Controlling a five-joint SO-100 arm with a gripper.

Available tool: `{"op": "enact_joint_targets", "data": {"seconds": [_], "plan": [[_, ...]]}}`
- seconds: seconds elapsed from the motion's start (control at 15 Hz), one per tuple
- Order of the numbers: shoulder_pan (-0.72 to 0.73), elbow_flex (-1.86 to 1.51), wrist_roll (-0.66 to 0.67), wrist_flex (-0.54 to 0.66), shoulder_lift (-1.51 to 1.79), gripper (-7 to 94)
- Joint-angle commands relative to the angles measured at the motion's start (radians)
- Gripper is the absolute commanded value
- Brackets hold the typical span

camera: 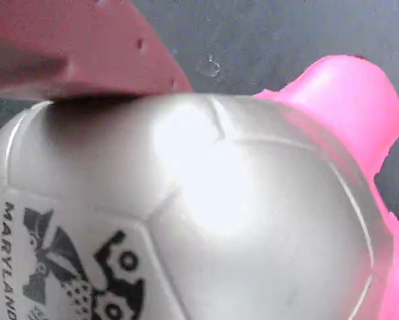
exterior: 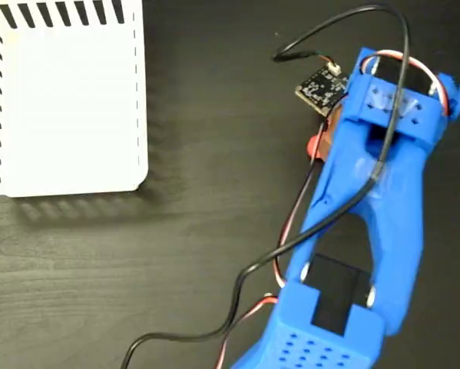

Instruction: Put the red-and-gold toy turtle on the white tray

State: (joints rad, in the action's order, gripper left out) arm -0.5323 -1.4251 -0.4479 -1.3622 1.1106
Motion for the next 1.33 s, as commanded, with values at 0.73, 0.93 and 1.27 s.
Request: {"op": "enact_joint_targets", "data": {"seconds": [0.73,0.93,1.27], "plan": [[0.543,0.494,0.225,-0.391,0.465,0],[0.742,0.525,0.176,-0.385,0.423,0],[0.905,0.646,0.172,-0.374,0.17,0]]}}
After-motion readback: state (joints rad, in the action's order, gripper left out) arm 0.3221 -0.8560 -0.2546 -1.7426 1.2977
